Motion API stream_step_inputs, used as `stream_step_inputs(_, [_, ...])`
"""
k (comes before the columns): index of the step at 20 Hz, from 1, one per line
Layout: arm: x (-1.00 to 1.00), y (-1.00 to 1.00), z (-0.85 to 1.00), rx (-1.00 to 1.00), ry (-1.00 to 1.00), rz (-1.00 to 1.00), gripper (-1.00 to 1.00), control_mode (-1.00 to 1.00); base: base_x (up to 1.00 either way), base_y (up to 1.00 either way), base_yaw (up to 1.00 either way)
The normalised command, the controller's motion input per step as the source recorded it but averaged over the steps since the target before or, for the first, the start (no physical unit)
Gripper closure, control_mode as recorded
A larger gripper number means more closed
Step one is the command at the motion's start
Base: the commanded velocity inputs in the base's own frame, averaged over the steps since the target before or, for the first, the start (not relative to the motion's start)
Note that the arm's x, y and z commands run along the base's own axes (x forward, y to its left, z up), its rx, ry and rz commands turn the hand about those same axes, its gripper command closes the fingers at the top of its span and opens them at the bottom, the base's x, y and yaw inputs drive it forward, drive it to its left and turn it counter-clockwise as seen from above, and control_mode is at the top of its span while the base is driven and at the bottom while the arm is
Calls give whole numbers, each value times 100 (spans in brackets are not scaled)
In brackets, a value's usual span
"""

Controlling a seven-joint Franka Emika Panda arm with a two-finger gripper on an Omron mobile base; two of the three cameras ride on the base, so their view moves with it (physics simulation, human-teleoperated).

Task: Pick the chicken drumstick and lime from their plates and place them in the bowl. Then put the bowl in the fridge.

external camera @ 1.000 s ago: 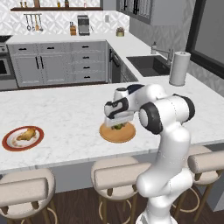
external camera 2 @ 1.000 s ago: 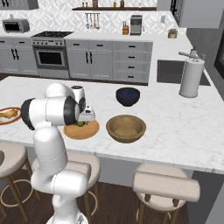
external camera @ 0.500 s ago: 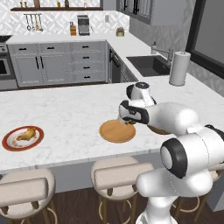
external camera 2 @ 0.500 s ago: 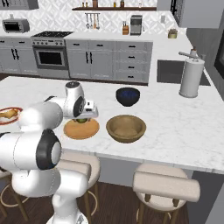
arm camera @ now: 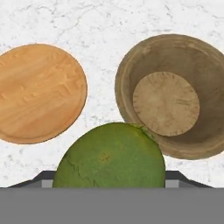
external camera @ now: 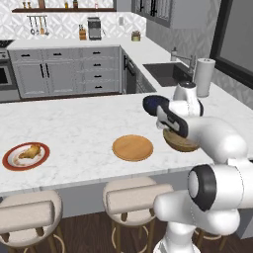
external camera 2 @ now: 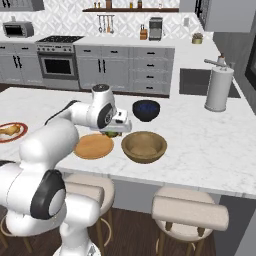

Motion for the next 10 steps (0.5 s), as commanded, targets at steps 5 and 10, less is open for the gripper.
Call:
stream_step_inputs(5, [24,-91,-14,2,18,-13,100,-100,0,0,0])
stream_step_inputs(10, [55,-60,-35,-1,13,-8,100,-100,0,0,0])
